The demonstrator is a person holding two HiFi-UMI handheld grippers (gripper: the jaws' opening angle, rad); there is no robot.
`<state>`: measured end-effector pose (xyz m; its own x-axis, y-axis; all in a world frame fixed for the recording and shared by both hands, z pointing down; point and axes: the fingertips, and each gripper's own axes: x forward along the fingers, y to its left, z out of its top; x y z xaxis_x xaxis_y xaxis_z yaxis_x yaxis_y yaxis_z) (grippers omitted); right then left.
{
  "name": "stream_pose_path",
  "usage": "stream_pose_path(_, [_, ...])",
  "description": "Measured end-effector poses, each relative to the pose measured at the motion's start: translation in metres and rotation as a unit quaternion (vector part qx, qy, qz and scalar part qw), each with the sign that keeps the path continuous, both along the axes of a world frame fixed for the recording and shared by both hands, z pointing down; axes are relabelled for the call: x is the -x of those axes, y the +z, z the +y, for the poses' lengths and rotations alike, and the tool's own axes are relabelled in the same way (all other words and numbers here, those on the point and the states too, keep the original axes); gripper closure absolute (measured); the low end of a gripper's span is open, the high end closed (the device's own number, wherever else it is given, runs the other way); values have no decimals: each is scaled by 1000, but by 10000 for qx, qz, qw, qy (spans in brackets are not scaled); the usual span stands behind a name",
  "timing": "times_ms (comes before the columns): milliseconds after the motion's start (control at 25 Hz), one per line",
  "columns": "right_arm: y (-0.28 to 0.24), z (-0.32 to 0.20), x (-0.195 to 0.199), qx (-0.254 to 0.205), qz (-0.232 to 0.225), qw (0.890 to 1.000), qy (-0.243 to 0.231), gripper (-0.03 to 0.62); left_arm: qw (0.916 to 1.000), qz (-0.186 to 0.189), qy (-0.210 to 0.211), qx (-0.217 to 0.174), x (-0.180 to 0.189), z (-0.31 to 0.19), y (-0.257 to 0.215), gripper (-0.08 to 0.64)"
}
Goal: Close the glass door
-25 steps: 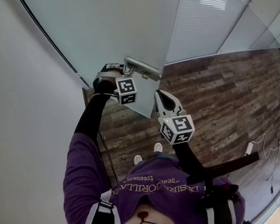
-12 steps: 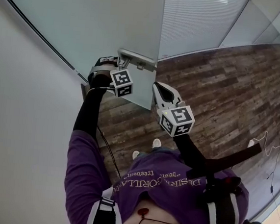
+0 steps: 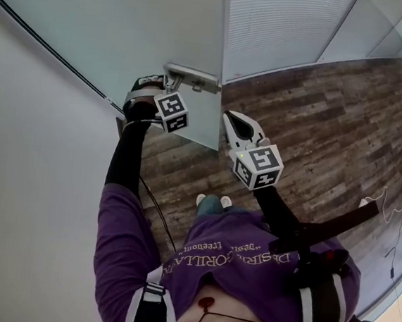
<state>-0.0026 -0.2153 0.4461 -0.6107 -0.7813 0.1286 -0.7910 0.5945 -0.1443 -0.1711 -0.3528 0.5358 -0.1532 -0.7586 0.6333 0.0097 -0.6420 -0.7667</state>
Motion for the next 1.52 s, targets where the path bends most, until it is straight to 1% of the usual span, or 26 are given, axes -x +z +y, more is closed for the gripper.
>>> stream_pose_path(120, [6,0,-4,29,1,10000,80,603,10000,-26,-2,64,-1,1,3,485])
stream_pose_path(240, [8,-8,1,31,11,10000,66,603,10000,-24,57,58,-2,-6,4,486])
stream_pose_path(400, [4,-21,8,36,1,10000,69,603,9997,-39,191,177,-8,-14,4,492])
stream_pose_path(640, [-5,-63,22,58,28,10000,65,603,9991,-62,322,273,-19,-44,4,499])
stream_pose_path(760, [-8,-74,26,26,37,10000,86,603,9986,-77,344,398,-26,-50,4,500])
stream_pose_path(1000, [-10,-96,36,-33,62,9998,204,603,9978,74,508,421,-35,-67,2,502])
stream_pose_path(1200, [-8,-113,39,-22,86,9995,303,603,9971,59,561,512,-39,-85,3,506])
stream_pose_path(1280, [-8,-120,40,-10,88,9993,369,603,9971,-5,604,465,-39,-92,2,509])
stream_pose_path(1440, [-12,-137,36,38,76,9988,488,603,9961,-379,734,314,-43,-111,-2,523])
stream_pose_path(1520, [-21,-152,31,56,51,9984,567,603,9955,-358,797,360,-50,-124,-9,526])
